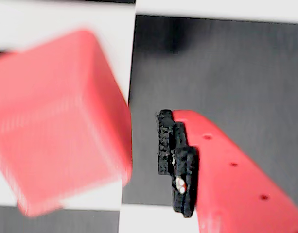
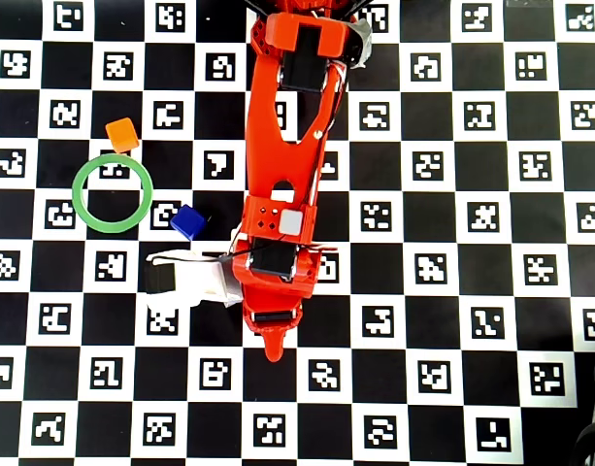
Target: Grab the red cube then put it in the green circle then put the blue cube on top and finally the orange cube on top
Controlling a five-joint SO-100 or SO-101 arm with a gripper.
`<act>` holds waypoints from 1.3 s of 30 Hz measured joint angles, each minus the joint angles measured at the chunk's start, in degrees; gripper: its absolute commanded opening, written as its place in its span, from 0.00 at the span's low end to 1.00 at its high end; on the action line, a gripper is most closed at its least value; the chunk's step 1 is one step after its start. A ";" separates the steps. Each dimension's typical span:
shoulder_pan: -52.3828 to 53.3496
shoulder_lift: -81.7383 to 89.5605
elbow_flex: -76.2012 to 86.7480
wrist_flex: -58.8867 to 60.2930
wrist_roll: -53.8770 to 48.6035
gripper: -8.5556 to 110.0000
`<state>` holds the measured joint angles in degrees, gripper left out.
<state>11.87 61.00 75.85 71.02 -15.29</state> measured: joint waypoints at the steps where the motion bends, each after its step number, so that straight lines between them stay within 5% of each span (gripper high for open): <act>1: 0.18 -0.26 0.00 -0.35 0.00 0.47; 39: -0.09 -0.97 1.05 -4.31 -18.11 0.46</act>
<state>11.78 60.03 76.90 66.71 -33.40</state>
